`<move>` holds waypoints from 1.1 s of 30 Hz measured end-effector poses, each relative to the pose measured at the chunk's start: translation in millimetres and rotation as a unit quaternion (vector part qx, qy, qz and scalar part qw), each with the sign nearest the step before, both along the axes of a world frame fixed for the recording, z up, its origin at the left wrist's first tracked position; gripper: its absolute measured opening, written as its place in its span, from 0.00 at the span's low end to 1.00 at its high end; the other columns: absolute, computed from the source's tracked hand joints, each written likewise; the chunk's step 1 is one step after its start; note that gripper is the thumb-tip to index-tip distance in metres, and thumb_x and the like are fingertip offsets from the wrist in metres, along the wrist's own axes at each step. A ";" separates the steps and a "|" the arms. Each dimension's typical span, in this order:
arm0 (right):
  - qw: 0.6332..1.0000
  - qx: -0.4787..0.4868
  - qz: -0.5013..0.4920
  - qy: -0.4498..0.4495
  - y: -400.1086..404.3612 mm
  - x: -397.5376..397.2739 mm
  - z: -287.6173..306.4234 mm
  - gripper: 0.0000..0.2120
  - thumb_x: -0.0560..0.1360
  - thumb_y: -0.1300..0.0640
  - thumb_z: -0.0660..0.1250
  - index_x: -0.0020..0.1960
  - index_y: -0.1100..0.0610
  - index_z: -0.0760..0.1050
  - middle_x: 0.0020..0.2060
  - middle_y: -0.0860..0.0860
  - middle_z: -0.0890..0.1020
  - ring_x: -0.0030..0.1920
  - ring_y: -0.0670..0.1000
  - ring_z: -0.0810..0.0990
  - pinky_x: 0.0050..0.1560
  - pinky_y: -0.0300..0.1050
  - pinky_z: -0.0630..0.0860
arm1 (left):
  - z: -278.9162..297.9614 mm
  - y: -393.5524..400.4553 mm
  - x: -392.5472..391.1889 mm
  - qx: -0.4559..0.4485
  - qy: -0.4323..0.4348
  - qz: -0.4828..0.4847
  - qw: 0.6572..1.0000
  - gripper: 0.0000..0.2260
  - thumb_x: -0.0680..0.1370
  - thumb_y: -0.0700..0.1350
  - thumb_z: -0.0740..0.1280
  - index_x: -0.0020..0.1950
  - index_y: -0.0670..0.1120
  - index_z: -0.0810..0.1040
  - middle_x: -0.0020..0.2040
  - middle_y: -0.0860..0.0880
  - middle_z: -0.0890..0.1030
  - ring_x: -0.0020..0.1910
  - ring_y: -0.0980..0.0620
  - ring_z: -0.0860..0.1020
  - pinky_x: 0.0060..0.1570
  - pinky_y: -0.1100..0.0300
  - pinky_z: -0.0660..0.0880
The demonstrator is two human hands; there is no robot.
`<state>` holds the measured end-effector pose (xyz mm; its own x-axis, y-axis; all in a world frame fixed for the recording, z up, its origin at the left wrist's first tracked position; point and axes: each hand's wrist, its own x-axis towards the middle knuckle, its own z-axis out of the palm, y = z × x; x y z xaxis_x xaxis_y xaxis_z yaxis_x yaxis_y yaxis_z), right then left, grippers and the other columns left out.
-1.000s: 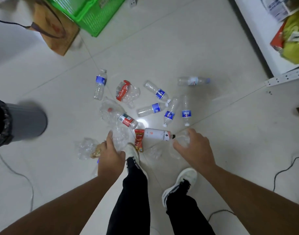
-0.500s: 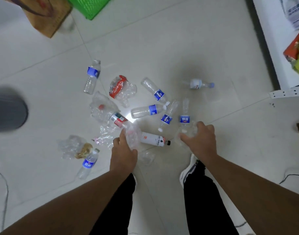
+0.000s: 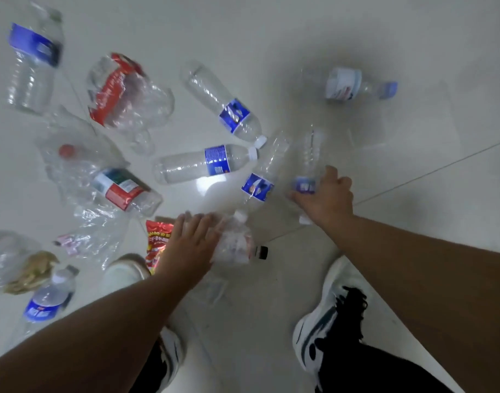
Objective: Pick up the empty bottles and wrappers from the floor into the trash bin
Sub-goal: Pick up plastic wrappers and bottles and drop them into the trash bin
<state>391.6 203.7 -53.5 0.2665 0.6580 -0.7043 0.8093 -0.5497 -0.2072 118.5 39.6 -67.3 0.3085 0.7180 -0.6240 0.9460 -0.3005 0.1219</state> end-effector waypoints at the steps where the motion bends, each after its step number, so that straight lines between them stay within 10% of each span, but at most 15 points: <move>1: 1.000 0.002 -0.012 0.007 -4.3 -2.8 -9.7 0.46 0.66 0.40 0.83 0.76 0.52 0.64 0.68 0.60 0.70 0.65 0.67 0.77 0.61 0.53 0.75 | -4.8 0.3 -2.7 0.001 -0.006 -0.005 1.000 0.42 0.70 0.56 0.80 0.80 0.45 0.69 0.77 0.37 0.70 0.73 0.35 0.70 0.73 0.36 0.66; 6: 0.996 0.049 -0.069 0.000 -14.4 -5.9 16.5 0.41 0.66 0.43 0.80 0.71 0.54 0.65 0.61 0.57 0.76 0.59 0.64 0.82 0.54 0.53 0.79 | 32.8 5.3 -11.5 -0.013 -0.001 0.004 1.000 0.38 0.64 0.57 0.83 0.70 0.44 0.76 0.69 0.38 0.76 0.64 0.35 0.75 0.61 0.40 0.73; 15: 0.999 0.053 -0.008 0.007 -28.0 -24.1 232.6 0.40 0.64 0.43 0.78 0.69 0.53 0.65 0.57 0.56 0.76 0.55 0.63 0.81 0.54 0.56 0.80 | 239.9 50.2 -29.7 0.043 -0.007 0.079 0.996 0.29 0.65 0.53 0.81 0.61 0.45 0.77 0.58 0.43 0.77 0.54 0.38 0.75 0.53 0.43 0.73; 33: 0.994 0.088 0.028 0.059 -81.7 -133.9 565.4 0.36 0.62 0.43 0.78 0.65 0.53 0.69 0.55 0.53 0.79 0.54 0.60 0.83 0.54 0.55 0.83 | 600.9 27.2 -145.0 0.137 0.012 0.221 0.966 0.32 0.70 0.51 0.76 0.72 0.45 0.72 0.60 0.42 0.75 0.58 0.37 0.73 0.54 0.43 0.71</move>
